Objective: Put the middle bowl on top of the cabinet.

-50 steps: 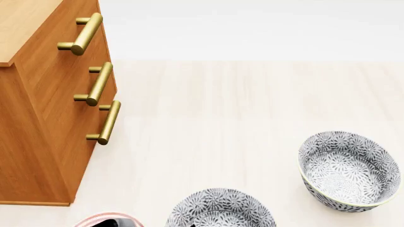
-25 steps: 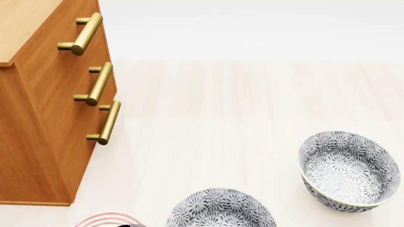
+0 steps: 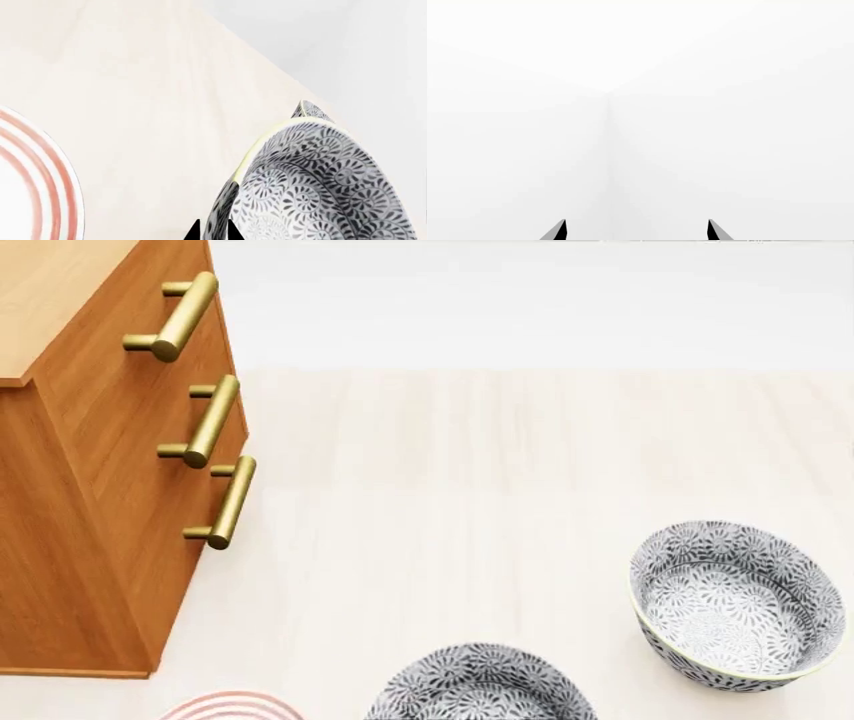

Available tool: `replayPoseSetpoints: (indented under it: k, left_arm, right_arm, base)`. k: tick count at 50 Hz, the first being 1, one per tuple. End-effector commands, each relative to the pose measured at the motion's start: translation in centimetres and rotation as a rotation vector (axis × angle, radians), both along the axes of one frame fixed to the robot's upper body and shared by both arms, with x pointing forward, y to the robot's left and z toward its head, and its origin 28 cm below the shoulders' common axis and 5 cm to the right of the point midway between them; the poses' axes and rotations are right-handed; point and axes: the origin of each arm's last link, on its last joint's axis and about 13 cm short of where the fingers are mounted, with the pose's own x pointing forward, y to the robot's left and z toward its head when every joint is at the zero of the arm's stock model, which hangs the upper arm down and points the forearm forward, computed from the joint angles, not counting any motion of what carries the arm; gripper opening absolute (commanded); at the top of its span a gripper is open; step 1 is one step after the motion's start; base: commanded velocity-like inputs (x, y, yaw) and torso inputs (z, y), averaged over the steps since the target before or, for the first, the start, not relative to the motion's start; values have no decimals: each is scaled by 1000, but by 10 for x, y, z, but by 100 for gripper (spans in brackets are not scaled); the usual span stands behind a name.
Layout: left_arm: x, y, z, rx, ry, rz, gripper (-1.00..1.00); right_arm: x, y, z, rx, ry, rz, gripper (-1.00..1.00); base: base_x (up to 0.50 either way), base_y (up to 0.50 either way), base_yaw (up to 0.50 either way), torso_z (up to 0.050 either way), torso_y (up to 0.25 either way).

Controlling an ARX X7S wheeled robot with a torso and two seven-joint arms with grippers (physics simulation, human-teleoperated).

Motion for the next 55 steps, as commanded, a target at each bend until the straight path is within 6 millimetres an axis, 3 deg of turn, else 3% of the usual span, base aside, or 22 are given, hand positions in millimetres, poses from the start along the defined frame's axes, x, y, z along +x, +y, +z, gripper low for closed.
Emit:
replayPoseSetpoints:
  k: [1,28,40,47,55]
  left_arm:
    - [-3,-1,8,-3,-67,-9,-100]
    - [-14,0,27,18,-185,-22,-100]
    - [-21,1,45,26,-256,-31,-100]
    - [-31,6,78,76,-422,-20,-100]
    - [-43,17,133,37,-545,-15,-100]
  right_arm:
    - [0,1,0,-1,-1,3,100]
    - [0,0,-1,-2,-3,6,100]
    - [0,1,-2,-1,-2,7,100]
    - [1,2,-1,-2,-2,8,100]
    - [2,4,-1,-3,-2,10,100]
  base:
    - [0,0,0,48,143]
    - [0,0,0,48,142]
    - [0,0,0,48,147]
    - [0,0,0,48,160]
    - [0,0,0,17,53]
